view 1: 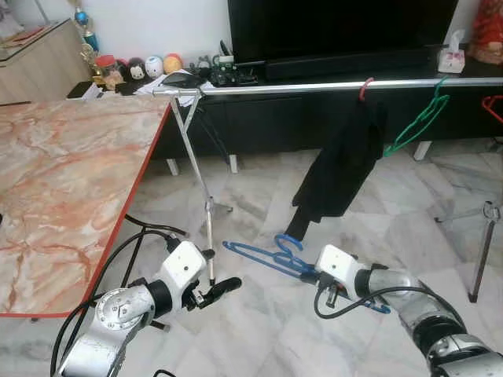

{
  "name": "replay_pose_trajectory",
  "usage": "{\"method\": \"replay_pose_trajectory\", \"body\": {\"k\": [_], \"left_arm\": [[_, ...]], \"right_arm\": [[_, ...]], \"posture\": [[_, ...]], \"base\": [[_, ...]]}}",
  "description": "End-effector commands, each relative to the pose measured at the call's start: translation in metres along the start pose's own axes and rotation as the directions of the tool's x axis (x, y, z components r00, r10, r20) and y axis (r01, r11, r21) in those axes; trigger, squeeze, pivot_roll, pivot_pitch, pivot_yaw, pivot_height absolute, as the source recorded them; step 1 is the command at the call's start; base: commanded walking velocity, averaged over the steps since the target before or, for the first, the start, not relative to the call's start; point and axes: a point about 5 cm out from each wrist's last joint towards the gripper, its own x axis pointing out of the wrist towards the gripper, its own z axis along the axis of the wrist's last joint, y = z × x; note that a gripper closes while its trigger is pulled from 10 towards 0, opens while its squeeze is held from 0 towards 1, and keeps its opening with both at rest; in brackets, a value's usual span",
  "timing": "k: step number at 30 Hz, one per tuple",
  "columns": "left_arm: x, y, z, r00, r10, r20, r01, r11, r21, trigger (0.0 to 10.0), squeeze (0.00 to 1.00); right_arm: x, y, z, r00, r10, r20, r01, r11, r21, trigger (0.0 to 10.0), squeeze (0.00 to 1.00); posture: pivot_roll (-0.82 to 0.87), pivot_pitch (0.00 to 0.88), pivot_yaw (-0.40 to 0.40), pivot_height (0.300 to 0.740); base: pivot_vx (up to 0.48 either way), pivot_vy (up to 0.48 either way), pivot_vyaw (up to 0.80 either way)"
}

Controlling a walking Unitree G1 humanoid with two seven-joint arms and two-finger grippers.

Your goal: Hang hanger

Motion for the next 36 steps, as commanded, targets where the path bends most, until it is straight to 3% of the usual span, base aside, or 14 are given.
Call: {"method": "replay_pose_trajectory", "body": {"k": [1,2,3,9,20,26,36], "left_arm": [[-0.001,0.002,0.006,1.000,-0.010,0.009,0.010,1.000,0.017,10.0,0.00],[-0.003,-0.005,0.012,0.987,-0.157,-0.020,0.158,0.986,0.055,10.0,0.00],[-0.005,-0.008,0.014,0.975,-0.221,-0.035,0.223,0.972,0.068,10.0,0.00],[0.000,-0.017,0.023,0.930,-0.365,-0.048,0.368,0.921,0.127,10.0,0.00],[0.006,-0.024,0.030,0.895,-0.441,-0.059,0.445,0.884,0.145,10.0,0.00],[0.010,-0.022,0.029,0.902,-0.427,-0.069,0.432,0.891,0.136,10.0,0.00],[0.015,-0.022,0.029,0.908,-0.413,-0.069,0.418,0.900,0.120,10.0,0.00]], "right_arm": [[0.001,-0.003,0.008,1.000,0.003,0.026,-0.003,1.000,-0.019,10.0,0.00],[-0.005,-0.005,0.015,0.995,0.092,0.031,-0.089,0.991,-0.097,10.0,0.00],[-0.008,-0.006,0.018,0.991,0.133,0.029,-0.129,0.983,-0.129,10.0,0.00],[-0.016,0.000,0.038,0.954,0.295,0.048,-0.274,0.927,-0.256,10.0,0.00],[-0.027,0.005,0.052,0.939,0.342,0.042,-0.311,0.894,-0.322,10.0,0.00],[-0.032,0.011,0.063,0.922,0.384,0.045,-0.344,0.869,-0.356,10.0,0.00],[-0.035,0.016,0.071,0.915,0.400,0.051,-0.355,0.859,-0.368,10.0,0.00]], "posture": [[-0.12,0.000,0.094,0.740],[-0.12,0.000,0.097,0.740],[-0.12,0.000,0.097,0.740],[-0.12,0.000,0.103,0.740],[-0.13,0.000,0.112,0.740],[-0.13,0.000,0.112,0.740],[-0.13,0.000,0.111,0.740]], "base": [[0.000,0.000,0.00],[0.000,0.000,0.00],[0.000,0.000,0.00],[0.000,0.000,0.00],[0.000,0.000,0.00],[0.000,0.000,0.00],[0.000,0.000,0.00]]}}
